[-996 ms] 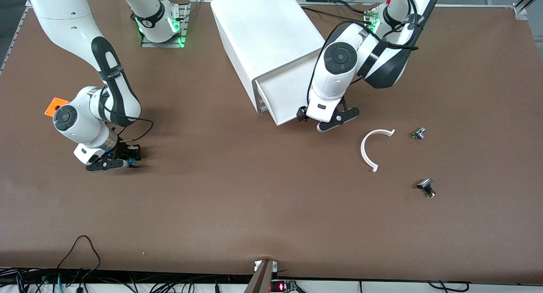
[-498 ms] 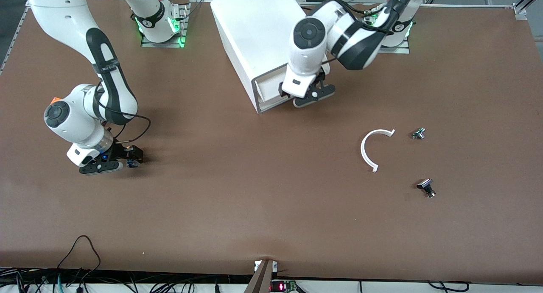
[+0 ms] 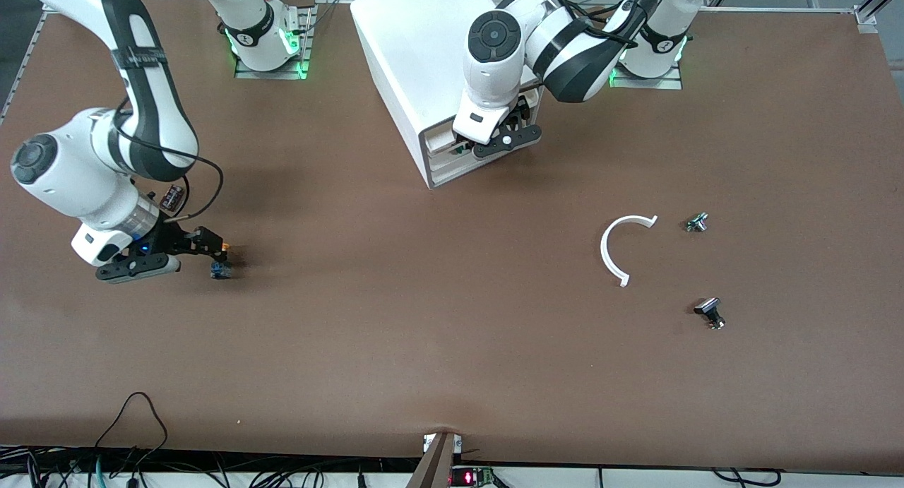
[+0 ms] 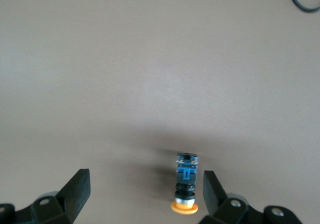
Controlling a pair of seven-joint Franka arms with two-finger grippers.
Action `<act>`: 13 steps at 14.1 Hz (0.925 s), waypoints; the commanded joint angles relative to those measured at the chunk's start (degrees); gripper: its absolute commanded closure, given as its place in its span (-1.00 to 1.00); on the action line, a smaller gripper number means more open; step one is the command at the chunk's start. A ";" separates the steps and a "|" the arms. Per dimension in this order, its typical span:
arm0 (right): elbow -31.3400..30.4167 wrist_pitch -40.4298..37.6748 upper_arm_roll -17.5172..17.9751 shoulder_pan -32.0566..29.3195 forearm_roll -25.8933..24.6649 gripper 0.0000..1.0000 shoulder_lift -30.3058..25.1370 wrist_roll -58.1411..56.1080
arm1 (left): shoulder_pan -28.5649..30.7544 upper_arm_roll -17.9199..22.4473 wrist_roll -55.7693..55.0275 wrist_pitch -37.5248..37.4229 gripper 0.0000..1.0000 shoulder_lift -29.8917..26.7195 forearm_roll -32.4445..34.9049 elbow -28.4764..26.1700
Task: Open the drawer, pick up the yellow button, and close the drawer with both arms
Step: 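Lower the button onto the table with the right gripper and release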
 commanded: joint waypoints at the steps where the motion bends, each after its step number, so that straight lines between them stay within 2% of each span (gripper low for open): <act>1: 4.51 -6.79 -0.10 0.02 -1.79 -1.00 -0.82 -0.43 | -0.92 -0.58 -0.42 -0.29 -1.00 -0.67 0.45 -1.08; 3: 10.82 -14.25 -0.01 -0.15 -5.83 -1.00 -0.73 2.37 | -0.92 -0.67 -0.42 -0.29 -1.00 -0.76 0.45 -1.00; 8: 23.32 -30.69 0.43 0.98 -10.14 -1.00 -0.73 11.68 | 0.83 -1.11 1.25 -1.70 -1.00 -1.11 0.54 -0.47; 12: 32.89 -45.28 0.61 0.73 -10.59 -1.00 -0.99 15.73 | 5.39 -0.84 5.19 -3.98 -1.00 -0.94 1.51 3.04; 13: 35.79 -48.88 2.09 -0.32 -11.55 -1.00 -1.08 17.14 | 7.06 -0.85 7.73 -3.98 -1.00 -1.02 1.51 3.48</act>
